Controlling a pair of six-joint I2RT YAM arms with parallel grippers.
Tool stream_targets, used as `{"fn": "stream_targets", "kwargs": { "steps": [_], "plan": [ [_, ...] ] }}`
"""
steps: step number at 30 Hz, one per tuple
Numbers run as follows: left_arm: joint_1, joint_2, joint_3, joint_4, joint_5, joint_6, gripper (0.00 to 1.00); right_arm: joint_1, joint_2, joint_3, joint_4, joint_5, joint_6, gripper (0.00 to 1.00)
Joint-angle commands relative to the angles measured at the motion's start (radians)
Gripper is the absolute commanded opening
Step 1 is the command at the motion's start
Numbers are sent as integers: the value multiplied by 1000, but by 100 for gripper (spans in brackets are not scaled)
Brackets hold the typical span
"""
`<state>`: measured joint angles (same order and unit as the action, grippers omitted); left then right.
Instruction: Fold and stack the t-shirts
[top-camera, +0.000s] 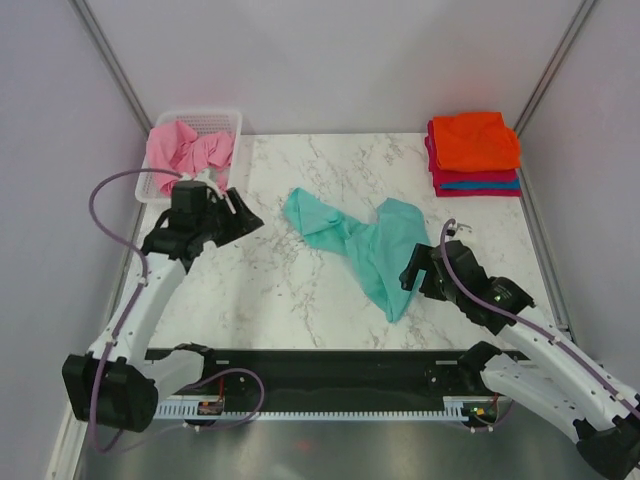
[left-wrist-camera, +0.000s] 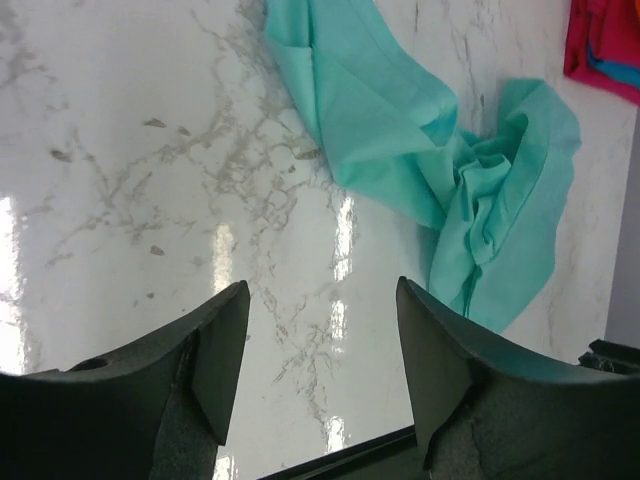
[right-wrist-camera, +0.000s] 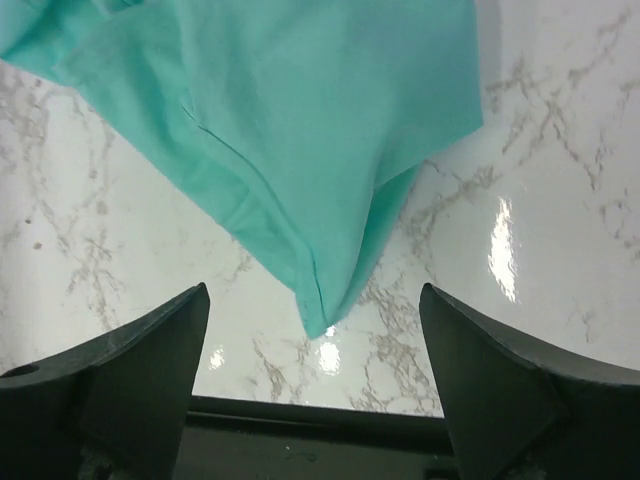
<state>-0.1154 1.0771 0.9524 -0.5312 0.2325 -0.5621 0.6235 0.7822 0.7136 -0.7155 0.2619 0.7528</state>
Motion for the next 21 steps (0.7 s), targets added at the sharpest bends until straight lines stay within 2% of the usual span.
{"fn": "stream_targets", "kwargs": {
  "steps": [1, 2, 5, 8, 14, 21],
  "plan": [
    [-174, 124, 106, 2, -145, 99, 67, 4, -12, 15, -36, 9, 86, 94],
    [-249, 159, 135, 3, -195, 111, 66, 4, -8, 29, -45, 23, 65, 94],
    [-346, 312, 241, 10, -273, 171, 67, 4, 5, 61, -55, 54, 45, 95],
    [-382, 478, 341, 4, -302, 200, 70, 5, 8, 63, -35, 50, 39, 95],
    [-441, 702, 476, 2, -291, 145, 72, 4, 8, 24, -6, 43, 23, 96],
    [-504, 839, 601, -1, -337, 154, 72, 4, 25, 23, 7, 45, -12, 97]
  ]
}}
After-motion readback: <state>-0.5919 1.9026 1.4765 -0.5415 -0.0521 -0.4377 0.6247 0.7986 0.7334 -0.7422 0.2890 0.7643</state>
